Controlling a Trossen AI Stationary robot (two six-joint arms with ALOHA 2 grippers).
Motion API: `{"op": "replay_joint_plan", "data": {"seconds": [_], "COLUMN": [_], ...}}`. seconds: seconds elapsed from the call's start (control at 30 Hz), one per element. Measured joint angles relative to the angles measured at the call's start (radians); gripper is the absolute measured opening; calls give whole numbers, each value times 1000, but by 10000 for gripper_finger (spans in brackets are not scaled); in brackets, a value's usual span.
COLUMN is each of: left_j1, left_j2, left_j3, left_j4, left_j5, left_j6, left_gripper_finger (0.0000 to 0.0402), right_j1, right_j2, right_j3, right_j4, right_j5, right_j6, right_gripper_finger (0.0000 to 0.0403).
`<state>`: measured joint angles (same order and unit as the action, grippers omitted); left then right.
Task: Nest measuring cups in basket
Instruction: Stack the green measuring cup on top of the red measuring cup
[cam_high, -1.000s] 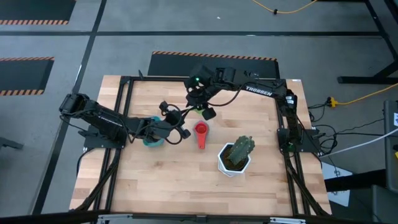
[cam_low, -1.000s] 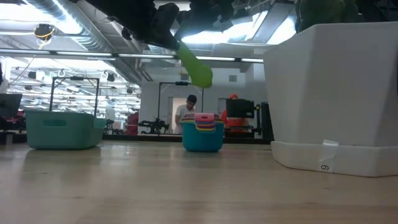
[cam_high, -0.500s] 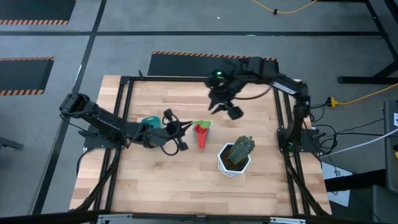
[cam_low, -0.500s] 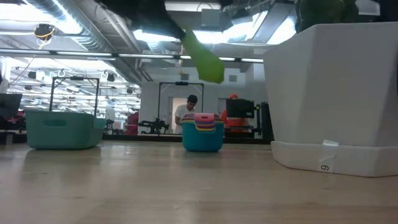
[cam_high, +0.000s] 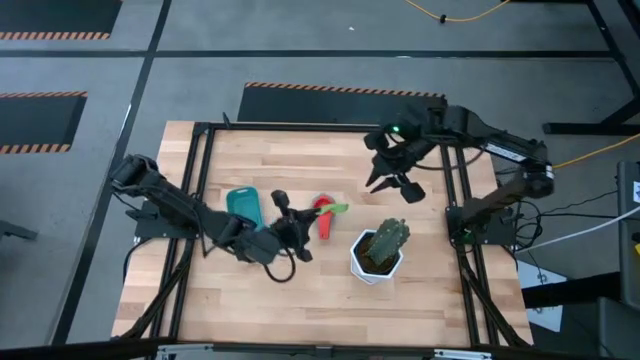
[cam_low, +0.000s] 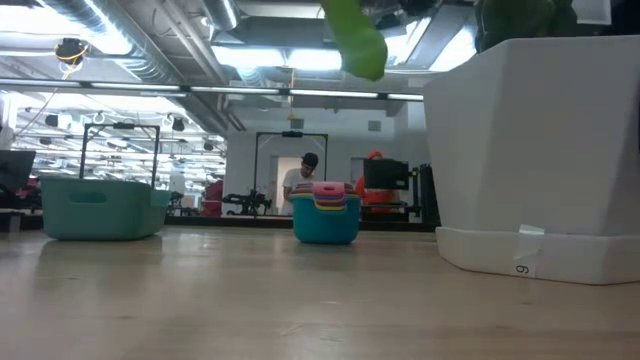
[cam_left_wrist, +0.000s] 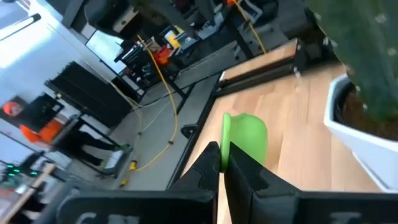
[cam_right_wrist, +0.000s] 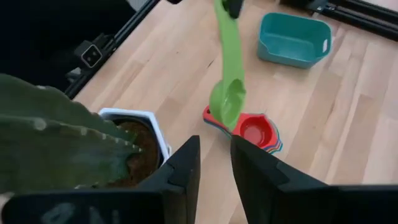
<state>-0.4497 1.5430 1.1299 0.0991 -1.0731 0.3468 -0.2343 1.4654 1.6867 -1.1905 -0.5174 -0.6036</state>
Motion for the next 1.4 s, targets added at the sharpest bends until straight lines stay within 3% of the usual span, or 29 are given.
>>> {"op": "replay_joint_plan", "data": {"seconds": [0.3, 0.7, 1.4], "left_j1": [-3, 3, 33], "left_j2": [146, 304, 322], "left_j3": [61, 61, 62], "left_j4": [-87, -220, -317], "left_j5": [-45, -155, -95], "left_j6": [3, 4, -3], "left_gripper_finger": [3, 5, 18], "right_j1": [-26, -28, -28], "right_j2": [-202, -332, -338], "right_j3": [-353, -612, -651], "right_j4": [205, 333, 388], "right_j5": [2, 0, 3], "right_j6": [95, 214, 218], "right_gripper_finger": [94, 94, 94]}}
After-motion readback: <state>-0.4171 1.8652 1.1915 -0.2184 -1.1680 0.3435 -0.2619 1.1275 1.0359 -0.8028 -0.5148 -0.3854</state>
